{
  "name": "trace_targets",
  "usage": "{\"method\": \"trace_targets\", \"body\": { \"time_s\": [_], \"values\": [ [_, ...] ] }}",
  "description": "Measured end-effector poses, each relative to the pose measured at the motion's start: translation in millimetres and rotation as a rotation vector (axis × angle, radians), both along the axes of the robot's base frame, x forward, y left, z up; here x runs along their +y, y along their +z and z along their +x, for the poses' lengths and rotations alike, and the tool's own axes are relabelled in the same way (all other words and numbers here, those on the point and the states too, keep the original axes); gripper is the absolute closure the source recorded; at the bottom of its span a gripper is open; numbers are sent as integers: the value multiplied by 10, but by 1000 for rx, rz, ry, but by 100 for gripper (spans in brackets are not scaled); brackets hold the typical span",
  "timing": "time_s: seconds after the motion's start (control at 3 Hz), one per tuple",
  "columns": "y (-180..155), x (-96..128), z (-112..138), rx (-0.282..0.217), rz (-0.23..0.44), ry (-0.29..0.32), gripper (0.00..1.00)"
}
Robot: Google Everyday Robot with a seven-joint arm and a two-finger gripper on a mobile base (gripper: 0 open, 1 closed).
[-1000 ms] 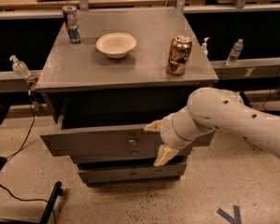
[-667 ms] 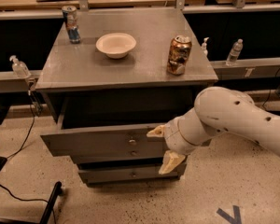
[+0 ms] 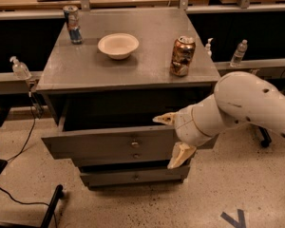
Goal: Open top drawer
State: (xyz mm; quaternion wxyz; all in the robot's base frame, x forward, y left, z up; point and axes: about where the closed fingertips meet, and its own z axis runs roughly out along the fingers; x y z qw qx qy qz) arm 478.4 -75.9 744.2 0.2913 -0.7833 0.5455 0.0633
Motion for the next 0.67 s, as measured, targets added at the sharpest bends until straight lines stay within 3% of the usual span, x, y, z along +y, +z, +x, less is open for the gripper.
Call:
{"method": "trace_targets", "body": {
  "time_s": [0.33, 0.67],
  "values": [
    [-3, 113, 223, 4, 14, 14, 20],
    [-355, 387, 357, 95, 17, 40, 21]
  ]
}}
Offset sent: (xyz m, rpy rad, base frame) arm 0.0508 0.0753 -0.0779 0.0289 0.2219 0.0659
